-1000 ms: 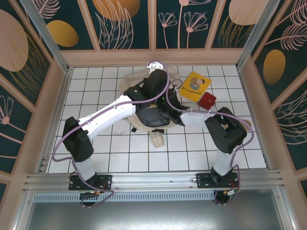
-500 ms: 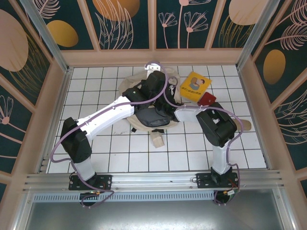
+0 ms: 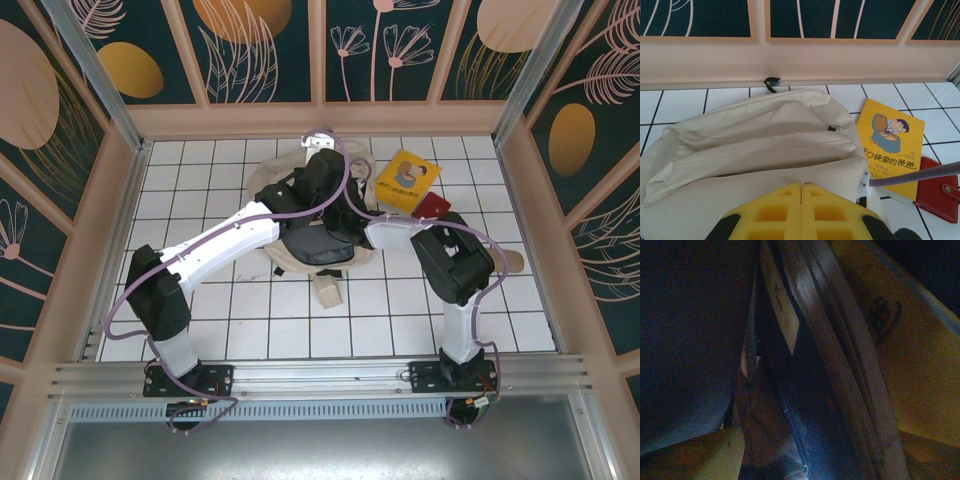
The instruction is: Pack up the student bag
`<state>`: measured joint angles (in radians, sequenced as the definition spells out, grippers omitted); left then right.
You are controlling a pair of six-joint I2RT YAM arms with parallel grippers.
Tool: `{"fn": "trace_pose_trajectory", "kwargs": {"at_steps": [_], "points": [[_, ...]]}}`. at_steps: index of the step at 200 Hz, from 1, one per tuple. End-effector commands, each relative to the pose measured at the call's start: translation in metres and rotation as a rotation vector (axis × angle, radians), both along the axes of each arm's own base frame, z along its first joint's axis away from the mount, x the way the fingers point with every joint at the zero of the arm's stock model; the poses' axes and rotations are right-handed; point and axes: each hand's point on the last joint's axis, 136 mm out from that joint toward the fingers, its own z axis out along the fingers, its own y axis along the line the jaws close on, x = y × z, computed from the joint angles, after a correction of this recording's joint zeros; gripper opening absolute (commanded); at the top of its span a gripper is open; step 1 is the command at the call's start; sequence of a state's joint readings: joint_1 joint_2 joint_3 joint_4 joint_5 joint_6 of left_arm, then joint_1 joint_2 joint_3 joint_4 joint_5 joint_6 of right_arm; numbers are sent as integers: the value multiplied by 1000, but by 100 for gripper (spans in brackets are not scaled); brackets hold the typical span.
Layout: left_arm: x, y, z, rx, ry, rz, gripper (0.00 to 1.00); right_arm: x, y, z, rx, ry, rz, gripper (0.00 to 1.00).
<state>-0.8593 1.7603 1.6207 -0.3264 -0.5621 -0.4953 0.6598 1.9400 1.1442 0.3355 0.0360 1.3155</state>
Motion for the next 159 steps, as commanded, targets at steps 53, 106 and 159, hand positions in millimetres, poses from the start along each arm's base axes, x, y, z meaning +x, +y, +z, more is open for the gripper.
{"fn": "trace_pose_trajectory", "kwargs": {"at_steps": [53, 106, 159], "points": [[-5, -8, 34, -162, -30, -43, 0, -89, -29, -9, -45, 151, 161, 79], [-1, 3, 27, -148, -49, 24, 0, -127, -83, -10, -247, 111, 130, 77], [2, 19, 0, -121, -68, 103, 0, -116, -163, 56, -341, -81, -61, 79]]}}
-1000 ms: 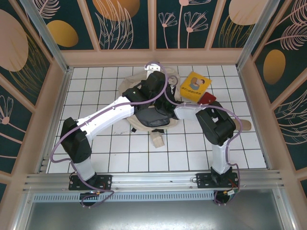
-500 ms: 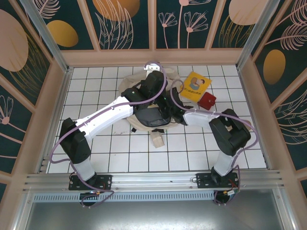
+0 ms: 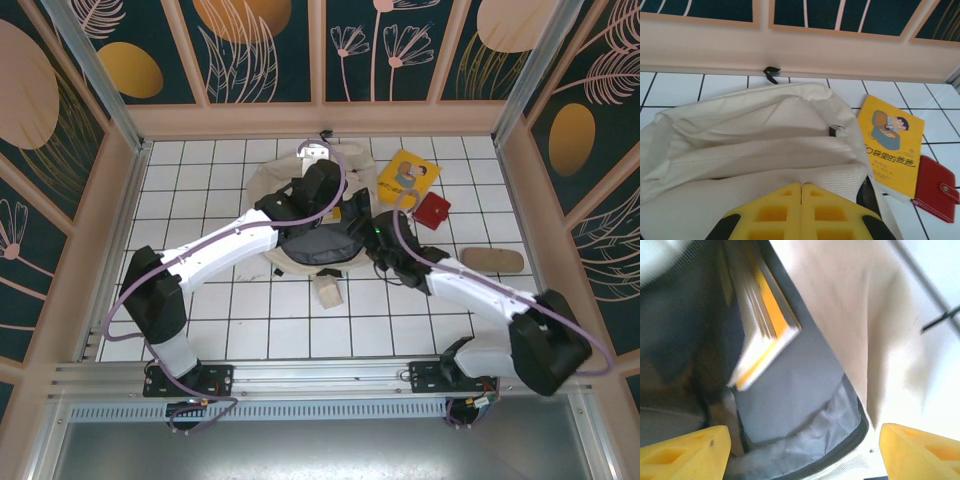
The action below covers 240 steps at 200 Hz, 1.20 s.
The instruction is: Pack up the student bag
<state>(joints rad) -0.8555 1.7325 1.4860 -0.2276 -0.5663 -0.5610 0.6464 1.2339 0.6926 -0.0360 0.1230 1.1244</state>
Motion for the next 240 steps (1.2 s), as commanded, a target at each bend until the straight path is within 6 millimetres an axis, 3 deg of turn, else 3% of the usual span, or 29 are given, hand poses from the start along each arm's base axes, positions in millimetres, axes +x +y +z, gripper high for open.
{"fn": "trace_pose_trajectory", "kwargs": {"at_steps": [1, 7, 27, 38, 67, 89, 99, 122, 128, 139, 147, 162, 194, 240], "points": [[5, 12, 27, -68, -84, 71, 0, 10, -43, 18, -95, -71, -80, 79], [5, 13, 24, -60, -81, 73, 0, 10, -44, 23, -93, -72, -70, 79], [4, 18, 16, -38, -66, 83, 0, 24, -79, 32, -147, -58, -146, 79], [2, 21, 12, -26, -55, 87, 0, 30, -88, 37, -175, -71, -149, 79], [-6, 39, 7, -15, -54, 120, 0, 63, -112, 48, -187, -79, -165, 79], [-9, 61, 14, -33, -72, 183, 0, 102, -108, 49, -170, -86, -87, 79], [-10, 69, 17, -58, -79, 206, 0, 121, -103, 39, -177, -61, -50, 78], [-14, 58, 18, -124, -70, 147, 0, 177, -93, 20, -212, -23, -3, 75], [-15, 55, 17, -135, -63, 130, 11, 191, -92, 12, -222, -3, -5, 74], [-16, 51, 16, -143, -45, 114, 41, 214, -90, 1, -225, 32, -7, 73], [-17, 51, 18, -143, -39, 110, 58, 227, -88, -4, -220, 41, -10, 72], [-20, 55, 23, -144, -40, 114, 73, 243, -85, -14, -211, 43, -16, 72], [-28, 60, 35, -204, -60, 91, 86, 260, -87, -28, -216, 53, -33, 72], [-30, 61, 31, -217, -47, 76, 89, 263, -80, -66, -207, 135, 28, 72]]}}
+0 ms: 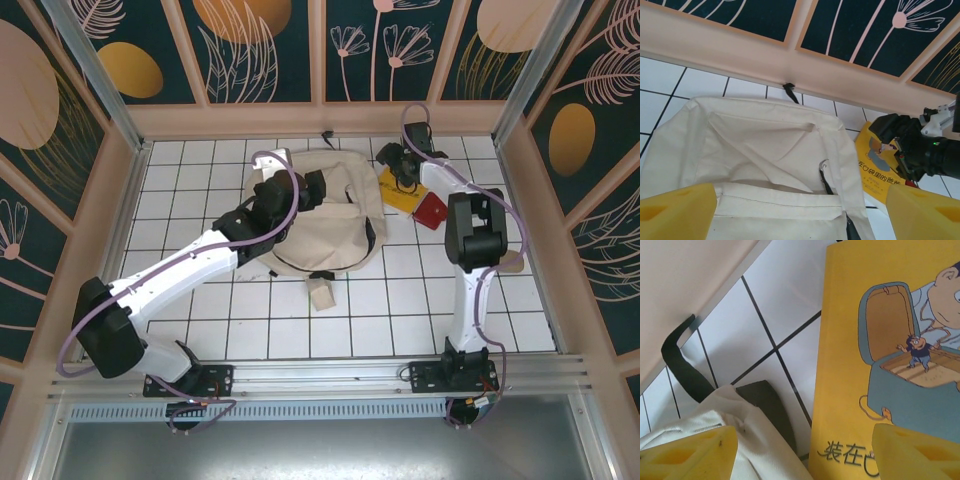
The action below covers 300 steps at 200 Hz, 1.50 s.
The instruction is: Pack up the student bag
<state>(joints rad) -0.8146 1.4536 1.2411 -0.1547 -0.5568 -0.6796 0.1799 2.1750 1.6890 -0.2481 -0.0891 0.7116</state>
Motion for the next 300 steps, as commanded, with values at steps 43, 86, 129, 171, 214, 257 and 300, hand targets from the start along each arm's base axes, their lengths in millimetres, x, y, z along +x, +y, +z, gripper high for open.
{"fn": "trace_pose_trajectory", "kwargs": {"at_steps": [43, 86, 129, 171, 214, 257, 300], "points": [[-3, 2, 4, -29, -28, -29, 99, -14, 8, -49, -20, 154, 109, 72], [-2, 5, 6, -24, -38, -29, 99, -59, -6, -80, -33, 280, 132, 69], [8, 13, -8, -4, -12, 3, 98, -132, -25, -97, -46, 374, 121, 69], [16, 14, -25, 8, 26, 3, 99, -212, -32, -100, -28, 425, 100, 67], [20, 11, -34, 12, 46, -13, 98, -269, -20, -98, -23, 470, 159, 67], [19, 5, -39, 9, 62, -42, 99, -221, -39, -40, -214, 330, 142, 68], [15, 3, -39, 17, 68, -74, 99, -181, -61, -40, -405, 369, 150, 68]]}}
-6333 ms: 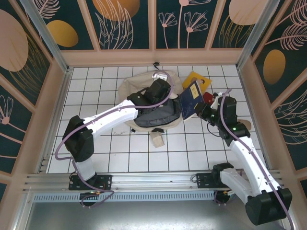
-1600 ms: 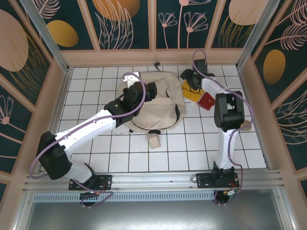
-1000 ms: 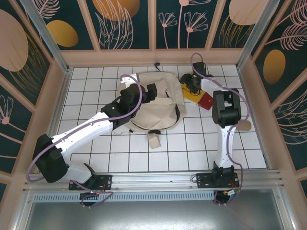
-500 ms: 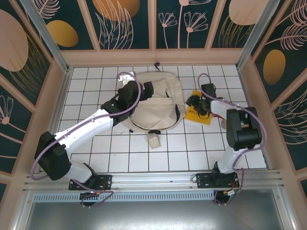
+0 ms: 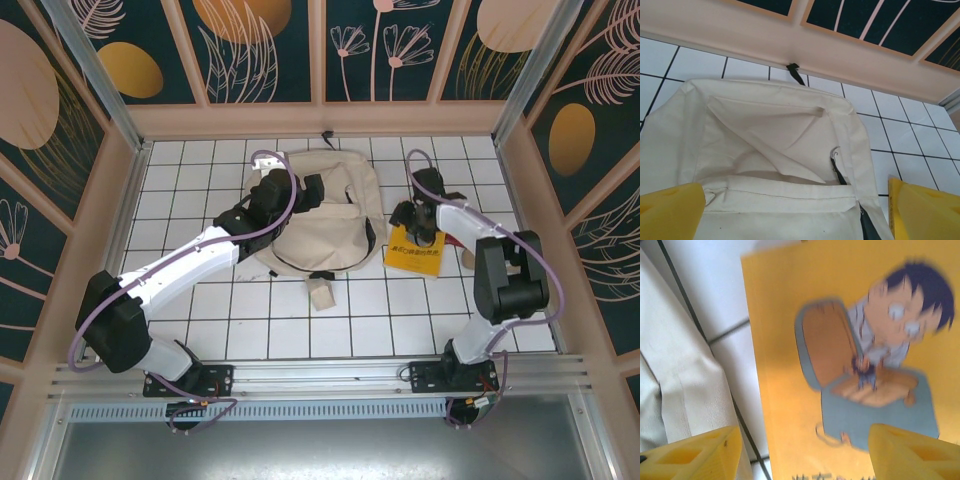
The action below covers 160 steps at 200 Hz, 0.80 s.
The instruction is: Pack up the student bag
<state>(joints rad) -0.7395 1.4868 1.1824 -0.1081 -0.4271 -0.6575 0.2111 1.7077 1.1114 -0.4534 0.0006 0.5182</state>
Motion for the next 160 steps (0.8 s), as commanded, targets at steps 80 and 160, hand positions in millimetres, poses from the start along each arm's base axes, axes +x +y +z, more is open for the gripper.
{"fn": "trace_pose_trajectory", "kwargs": {"at_steps": [80, 160], "points": [[-1, -19, -8, 4, 9, -117, 99, -3, -23, -45, -157, 181, -22, 71], [-7, -43, -17, -18, 39, -243, 99, -116, 1, -81, -46, 394, -27, 72]]}}
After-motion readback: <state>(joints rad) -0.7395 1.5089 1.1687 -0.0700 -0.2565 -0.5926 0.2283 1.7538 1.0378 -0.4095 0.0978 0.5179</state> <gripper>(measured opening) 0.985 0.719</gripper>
